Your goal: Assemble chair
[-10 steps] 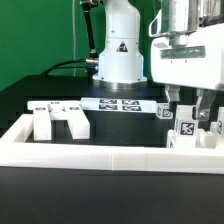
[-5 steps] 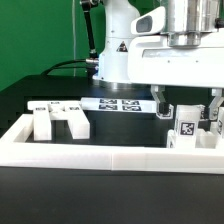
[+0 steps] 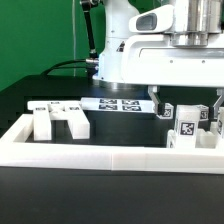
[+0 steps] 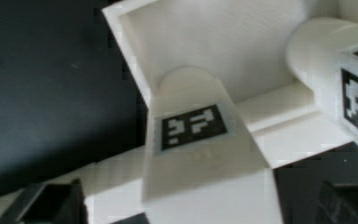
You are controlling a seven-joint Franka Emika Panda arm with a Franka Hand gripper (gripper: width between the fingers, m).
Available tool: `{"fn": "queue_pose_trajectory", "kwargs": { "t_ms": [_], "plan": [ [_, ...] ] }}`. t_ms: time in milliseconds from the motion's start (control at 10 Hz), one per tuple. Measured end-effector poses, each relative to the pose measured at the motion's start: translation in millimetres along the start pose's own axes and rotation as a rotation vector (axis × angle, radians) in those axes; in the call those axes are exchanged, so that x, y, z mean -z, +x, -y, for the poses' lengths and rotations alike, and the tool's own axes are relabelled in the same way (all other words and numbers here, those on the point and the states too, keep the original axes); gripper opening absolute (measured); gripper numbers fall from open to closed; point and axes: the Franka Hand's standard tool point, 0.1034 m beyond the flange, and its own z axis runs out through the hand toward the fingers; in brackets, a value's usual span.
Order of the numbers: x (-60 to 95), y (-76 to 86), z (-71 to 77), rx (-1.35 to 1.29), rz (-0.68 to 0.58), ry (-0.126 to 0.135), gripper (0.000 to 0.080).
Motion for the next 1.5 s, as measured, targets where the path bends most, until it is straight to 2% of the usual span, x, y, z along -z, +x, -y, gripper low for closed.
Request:
{"fn": "queue_pose_trajectory", "kwargs": {
  "t_ms": [100,300,400,500,900,1500],
  "plan": [
    [-0.3,-0.2,0.0,0.001,0.000,0.000,0.0649],
    [-0.2,-0.1,-0.2,0.000,0.000,0.000,0.0380],
    [-0.2,-0.1,-0.2,-0.006,0.000,0.000,0.0380],
    [-0.2,-0.1,-0.2,-0.026,0.000,0.000,0.0289],
    [0.0,0.3,-0.5,-0.295,0.000,0.003,0.0289],
    [1.1,-1.1,-0.9,-0.899,-0.011,-0.005,0.0291]
  ]
}}
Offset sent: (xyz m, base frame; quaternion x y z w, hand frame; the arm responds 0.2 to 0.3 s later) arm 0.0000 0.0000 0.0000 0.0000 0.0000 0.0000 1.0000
